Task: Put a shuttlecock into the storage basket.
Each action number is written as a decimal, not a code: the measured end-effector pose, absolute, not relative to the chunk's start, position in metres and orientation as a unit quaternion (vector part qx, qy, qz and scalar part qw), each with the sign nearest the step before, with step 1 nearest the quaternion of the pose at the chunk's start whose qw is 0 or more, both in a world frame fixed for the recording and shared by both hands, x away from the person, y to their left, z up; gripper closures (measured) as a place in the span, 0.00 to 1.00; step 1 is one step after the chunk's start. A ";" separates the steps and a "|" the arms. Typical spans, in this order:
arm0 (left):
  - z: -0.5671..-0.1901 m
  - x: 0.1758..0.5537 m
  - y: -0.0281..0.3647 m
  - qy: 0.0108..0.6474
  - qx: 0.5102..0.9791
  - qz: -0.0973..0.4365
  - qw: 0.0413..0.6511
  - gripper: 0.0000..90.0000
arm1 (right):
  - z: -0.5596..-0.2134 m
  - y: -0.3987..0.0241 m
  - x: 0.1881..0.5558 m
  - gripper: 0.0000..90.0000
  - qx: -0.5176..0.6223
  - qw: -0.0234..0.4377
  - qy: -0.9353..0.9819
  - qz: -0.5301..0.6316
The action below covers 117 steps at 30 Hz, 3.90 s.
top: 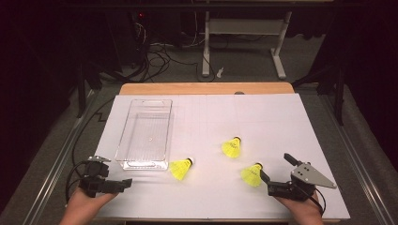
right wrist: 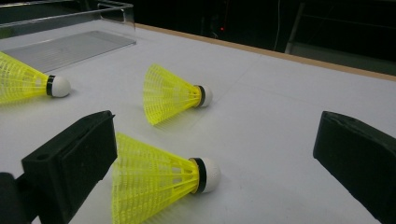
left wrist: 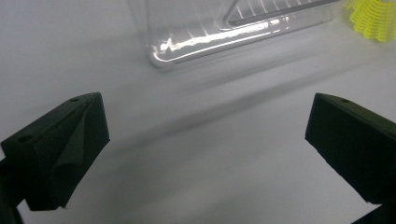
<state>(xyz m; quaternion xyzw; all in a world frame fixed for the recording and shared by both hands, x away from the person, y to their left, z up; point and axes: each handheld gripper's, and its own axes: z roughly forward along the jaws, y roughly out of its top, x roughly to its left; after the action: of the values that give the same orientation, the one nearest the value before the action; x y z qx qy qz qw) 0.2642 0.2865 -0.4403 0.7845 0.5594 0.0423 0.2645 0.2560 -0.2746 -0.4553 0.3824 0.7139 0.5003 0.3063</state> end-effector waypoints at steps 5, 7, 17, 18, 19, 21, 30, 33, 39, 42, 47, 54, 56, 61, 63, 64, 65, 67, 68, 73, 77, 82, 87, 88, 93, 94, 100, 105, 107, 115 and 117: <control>-0.443 0.266 0.279 0.553 0.792 0.034 0.257 0.01 | -0.458 -0.274 0.257 0.00 0.383 0.303 0.717 0.498; -0.445 0.267 0.276 0.549 0.797 0.027 0.251 0.01 | -0.458 -0.274 0.256 0.00 0.382 0.303 0.717 0.498; -0.444 0.273 0.262 0.535 0.819 -0.005 0.209 0.01 | -0.457 -0.276 0.256 0.00 0.377 0.300 0.719 0.500; -0.444 0.274 0.261 0.533 0.821 -0.007 0.204 0.01 | -0.457 -0.276 0.256 0.00 0.377 0.299 0.719 0.501; -0.444 0.274 0.260 0.532 0.823 -0.011 0.201 0.01 | -0.457 -0.276 0.256 0.00 0.377 0.299 0.719 0.501; -0.444 0.275 0.258 0.529 0.827 -0.014 0.190 0.01 | -0.458 -0.277 0.257 0.00 0.377 0.299 0.719 0.501; -0.441 0.278 0.249 0.519 0.838 -0.029 0.164 0.01 | -0.458 -0.276 0.256 0.00 0.375 0.297 0.721 0.501; -0.440 0.278 0.248 0.516 0.841 -0.032 0.159 0.01 | -0.458 -0.277 0.256 0.00 0.377 0.295 0.721 0.501; -0.436 0.279 0.241 0.506 0.848 -0.044 0.150 0.01 | -0.458 -0.278 0.255 0.00 0.376 0.294 0.721 0.501; -0.435 0.278 0.235 0.500 0.852 -0.048 0.145 0.01 | -0.458 -0.278 0.255 0.00 0.376 0.294 0.722 0.501; -0.433 0.278 0.225 0.489 0.859 -0.054 0.141 0.01 | -0.458 -0.277 0.255 0.00 0.376 0.293 0.722 0.502; -0.433 0.278 0.209 0.472 0.869 -0.064 0.136 0.01 | -0.459 -0.277 0.255 0.00 0.375 0.293 0.723 0.502; -0.433 0.278 0.204 0.468 0.870 -0.063 0.137 0.01 | -0.459 -0.277 0.255 0.00 0.375 0.292 0.723 0.502; -0.433 0.278 0.194 0.459 0.875 -0.067 0.137 0.01 | -0.459 -0.277 0.255 0.00 0.373 0.291 0.724 0.502; -0.432 0.279 0.192 0.455 0.877 -0.069 0.136 0.01 | -0.459 -0.276 0.255 0.00 0.373 0.291 0.724 0.502; -0.432 0.279 0.187 0.451 0.879 -0.070 0.137 0.01 | -0.459 -0.276 0.255 0.00 0.373 0.291 0.724 0.502; -0.432 0.279 0.185 0.449 0.880 -0.073 0.136 0.01 | -0.458 -0.276 0.255 0.00 0.373 0.292 0.724 0.502; -0.432 0.280 0.180 0.443 0.883 -0.075 0.133 0.01 | -0.458 -0.276 0.255 0.00 0.372 0.291 0.724 0.502; -0.432 0.280 0.178 0.443 0.883 -0.076 0.135 0.01 | -0.459 -0.276 0.255 0.00 0.373 0.290 0.724 0.502; -0.431 0.280 0.167 0.433 0.887 -0.083 0.138 0.01 | -0.459 -0.275 0.254 0.00 0.371 0.289 0.726 0.502; -0.431 0.281 0.160 0.428 0.888 -0.083 0.142 0.01 | -0.458 -0.275 0.255 0.00 0.370 0.289 0.725 0.503; -0.430 0.283 0.152 0.423 0.891 -0.085 0.144 0.01 | -0.458 -0.276 0.255 0.00 0.370 0.289 0.725 0.504; -0.428 0.285 0.144 0.416 0.895 -0.083 0.142 0.01 | -0.458 -0.276 0.255 0.00 0.369 0.289 0.725 0.504; -0.428 0.285 0.144 0.416 0.895 -0.083 0.142 0.01 | -0.458 -0.275 0.255 0.00 0.369 0.289 0.725 0.505; -0.425 0.287 0.137 0.408 0.898 -0.091 0.141 0.02 | -0.459 -0.275 0.255 0.00 0.369 0.287 0.725 0.505; -0.425 0.288 0.134 0.404 0.899 -0.091 0.144 0.03 | -0.459 -0.275 0.255 0.00 0.370 0.287 0.725 0.505; -0.421 0.292 0.124 0.396 0.903 -0.085 0.146 0.09 | -0.458 -0.276 0.255 0.00 0.370 0.286 0.725 0.506; -0.419 0.295 0.118 0.392 0.904 -0.087 0.145 0.15 | -0.458 -0.276 0.255 0.00 0.370 0.286 0.724 0.507; -0.418 0.296 0.116 0.390 0.906 -0.082 0.141 0.17 | -0.458 -0.276 0.255 0.00 0.370 0.286 0.724 0.507; -0.419 0.297 0.113 0.399 0.903 -0.074 0.141 0.24 | -0.458 -0.276 0.255 0.00 0.370 0.285 0.724 0.507; -0.418 0.298 0.113 0.394 0.903 -0.078 0.154 0.32 | -0.458 -0.276 0.255 0.00 0.370 0.285 0.724 0.508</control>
<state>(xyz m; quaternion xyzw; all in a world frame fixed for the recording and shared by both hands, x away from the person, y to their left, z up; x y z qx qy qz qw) 0.2978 0.1134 -0.4177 0.9026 0.3945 -0.0782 0.1537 0.2548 -0.2758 -0.4584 0.3700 0.7242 0.5075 0.2848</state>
